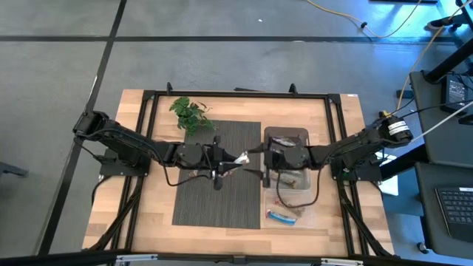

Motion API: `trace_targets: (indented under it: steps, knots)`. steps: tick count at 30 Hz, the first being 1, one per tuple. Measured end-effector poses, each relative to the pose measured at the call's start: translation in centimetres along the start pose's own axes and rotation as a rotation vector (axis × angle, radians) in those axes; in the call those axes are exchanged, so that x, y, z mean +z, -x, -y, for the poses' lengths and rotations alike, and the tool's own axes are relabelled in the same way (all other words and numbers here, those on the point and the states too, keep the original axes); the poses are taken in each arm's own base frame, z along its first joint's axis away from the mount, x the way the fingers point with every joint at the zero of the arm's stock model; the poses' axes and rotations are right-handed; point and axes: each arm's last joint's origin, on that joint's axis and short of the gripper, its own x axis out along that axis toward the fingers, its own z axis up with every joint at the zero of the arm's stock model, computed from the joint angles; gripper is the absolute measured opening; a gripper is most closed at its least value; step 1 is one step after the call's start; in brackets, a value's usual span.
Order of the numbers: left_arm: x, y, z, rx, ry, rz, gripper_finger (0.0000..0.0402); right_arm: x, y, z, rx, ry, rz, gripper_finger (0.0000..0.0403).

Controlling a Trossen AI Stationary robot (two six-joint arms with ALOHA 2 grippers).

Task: Pick and place Granola Bars by type
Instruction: Put the yellow granola bar into the gray bin

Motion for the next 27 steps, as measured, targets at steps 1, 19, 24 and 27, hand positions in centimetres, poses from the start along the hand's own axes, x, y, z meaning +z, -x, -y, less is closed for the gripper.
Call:
trace_targets:
  steps: [1,19,24,27]
  knots:
    - [0.0,0.0,0.0,0.000,0.000,0.000,0.0058,0.0,0.0,0.2,-0.006,-0.010,0.000,0.0312]
    - [1.0,0.0,0.0,-0.043,-0.064,0.100,0.0057,0.9,-0.8,0.8,0.113,-0.098,0.173,0.0323]
    - [1.3,-0.1,-0.3,-0.073,-0.060,0.117,0.0053,0.4,-1.6,1.1,0.156,-0.105,0.220,0.0323]
    - [1.3,-0.2,-0.6,-0.064,-0.059,0.117,0.0053,0.6,-2.1,1.1,0.208,-0.120,0.234,0.0323]
